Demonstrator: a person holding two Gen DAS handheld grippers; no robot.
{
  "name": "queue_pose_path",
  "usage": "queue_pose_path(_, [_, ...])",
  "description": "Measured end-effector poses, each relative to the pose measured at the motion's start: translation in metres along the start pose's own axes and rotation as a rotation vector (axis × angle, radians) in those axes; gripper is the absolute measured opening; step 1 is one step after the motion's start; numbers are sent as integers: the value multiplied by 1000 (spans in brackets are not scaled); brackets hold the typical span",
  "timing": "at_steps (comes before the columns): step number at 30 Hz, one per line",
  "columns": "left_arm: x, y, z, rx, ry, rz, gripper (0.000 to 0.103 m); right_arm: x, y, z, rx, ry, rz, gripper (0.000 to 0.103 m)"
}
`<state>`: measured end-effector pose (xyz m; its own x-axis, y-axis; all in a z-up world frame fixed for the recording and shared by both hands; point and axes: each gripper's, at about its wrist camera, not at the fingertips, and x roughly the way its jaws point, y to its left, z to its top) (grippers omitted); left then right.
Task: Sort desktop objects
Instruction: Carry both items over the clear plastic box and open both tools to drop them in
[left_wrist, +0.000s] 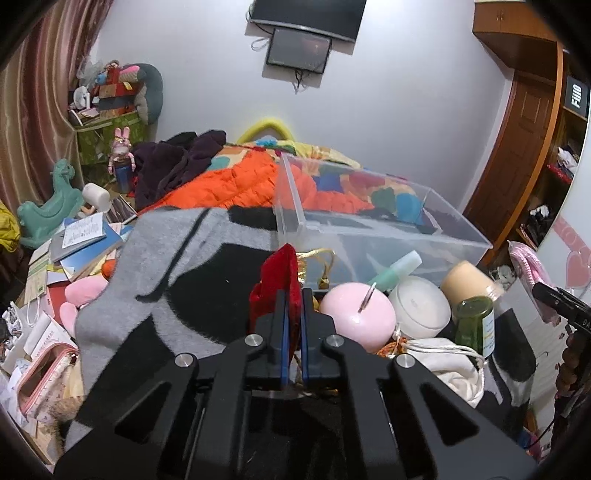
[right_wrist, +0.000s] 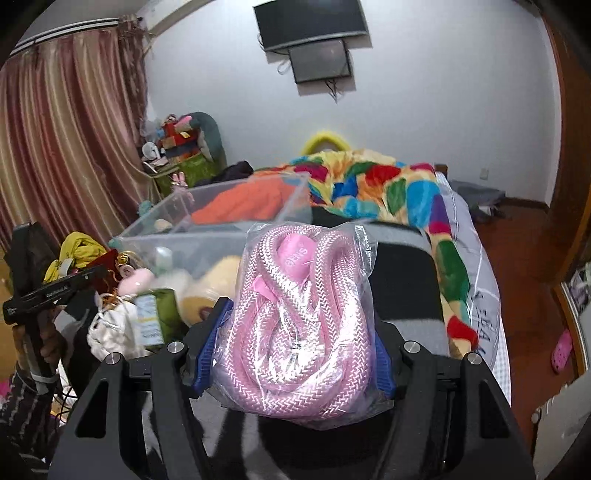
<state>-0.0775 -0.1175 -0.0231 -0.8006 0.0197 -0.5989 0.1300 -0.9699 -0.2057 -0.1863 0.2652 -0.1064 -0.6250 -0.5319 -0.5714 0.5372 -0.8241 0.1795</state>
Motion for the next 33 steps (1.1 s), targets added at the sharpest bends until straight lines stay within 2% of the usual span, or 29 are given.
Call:
queue_pose_path(13, [-38,-4,27,-3,-115,-48,3,-2,23,27,-27,-49,66,63])
queue_pose_path(23, [-40,-17,62,41,-146,-71,3,11,25,52,-18,-48,118,63])
queue_pose_path(33, [-34,-26,100,60,-183,-79,3,36,36,72,-59,-40,122,63])
